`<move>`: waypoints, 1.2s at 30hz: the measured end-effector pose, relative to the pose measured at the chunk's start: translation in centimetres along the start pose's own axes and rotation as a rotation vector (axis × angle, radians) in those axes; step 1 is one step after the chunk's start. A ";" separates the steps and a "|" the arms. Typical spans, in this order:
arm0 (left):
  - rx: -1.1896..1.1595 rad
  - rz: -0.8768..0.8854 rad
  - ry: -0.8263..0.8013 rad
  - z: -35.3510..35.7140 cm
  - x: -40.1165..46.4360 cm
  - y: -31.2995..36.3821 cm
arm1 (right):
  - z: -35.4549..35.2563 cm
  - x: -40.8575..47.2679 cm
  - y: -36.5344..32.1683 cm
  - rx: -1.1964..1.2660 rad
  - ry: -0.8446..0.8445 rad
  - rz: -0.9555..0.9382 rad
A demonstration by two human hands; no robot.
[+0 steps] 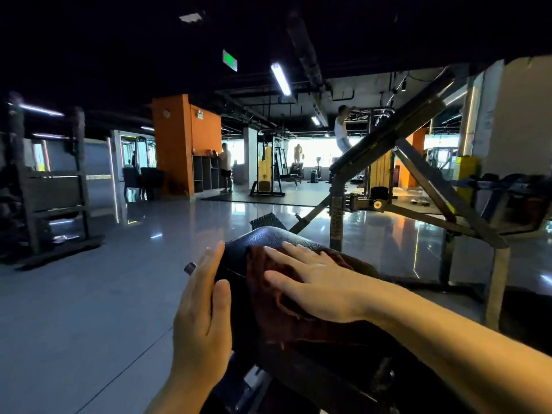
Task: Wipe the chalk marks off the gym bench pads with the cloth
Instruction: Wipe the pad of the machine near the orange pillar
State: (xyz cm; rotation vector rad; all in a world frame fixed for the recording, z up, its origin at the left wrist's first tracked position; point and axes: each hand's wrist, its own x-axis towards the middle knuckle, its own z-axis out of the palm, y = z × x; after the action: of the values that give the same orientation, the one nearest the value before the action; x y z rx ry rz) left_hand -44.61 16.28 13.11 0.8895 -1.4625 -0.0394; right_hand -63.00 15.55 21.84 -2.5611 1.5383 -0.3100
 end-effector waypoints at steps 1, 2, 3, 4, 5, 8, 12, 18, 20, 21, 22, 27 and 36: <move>-0.073 -0.028 -0.002 0.0 0.0 -0.1 | -0.2 2.0 -0.9 0.002 0.004 -0.033; -0.118 -0.039 0.000 -0.1 0.0 -0.1 | -0.4 4.1 -1.4 0.011 0.008 -0.046; -0.119 -0.027 -0.003 0.0 0.0 -0.2 | -0.6 6.4 -1.3 0.009 0.008 -0.043; -0.081 0.000 -0.011 0.1 -0.1 -0.1 | -0.9 8.2 -1.1 -0.004 0.009 -0.030; -0.021 0.030 -0.019 0.2 -0.2 -0.2 | -1.1 9.8 -0.4 -0.005 0.010 0.009; 0.108 0.071 -0.022 0.6 -0.5 -0.3 | -1.2 12.0 1.1 0.028 0.009 0.164; 0.005 0.072 0.001 0.4 -0.5 0.1 | -1.4 8.5 0.0 0.028 0.009 0.159; -0.321 0.014 0.158 -0.4 -0.1 0.3 | -0.4 4.6 -4.6 -0.024 0.020 -0.114; -0.234 -0.011 0.149 -0.6 -0.3 -0.5 | -1.1 7.2 -4.6 0.033 -0.013 -0.086; -0.189 -0.026 0.139 -0.6 -0.3 -0.8 | -1.3 9.1 -3.8 0.033 -0.017 -0.074; -0.149 -0.041 0.125 -0.7 -0.3 -1.1 | -1.4 10.6 -2.8 0.032 -0.018 -0.055; -0.060 -0.027 0.038 -0.4 -0.4 -0.5 | -1.0 12.5 2.2 0.090 0.051 0.139; -0.253 -0.053 0.076 -0.8 -0.5 -0.6 | 0.0 6.3 -3.2 0.042 0.051 0.122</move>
State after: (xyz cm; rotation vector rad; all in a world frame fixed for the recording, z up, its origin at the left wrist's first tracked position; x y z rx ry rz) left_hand -43.75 16.50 12.50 0.7150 -1.3296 -0.2230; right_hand -57.37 11.45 23.22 -2.4330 1.6778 -0.3918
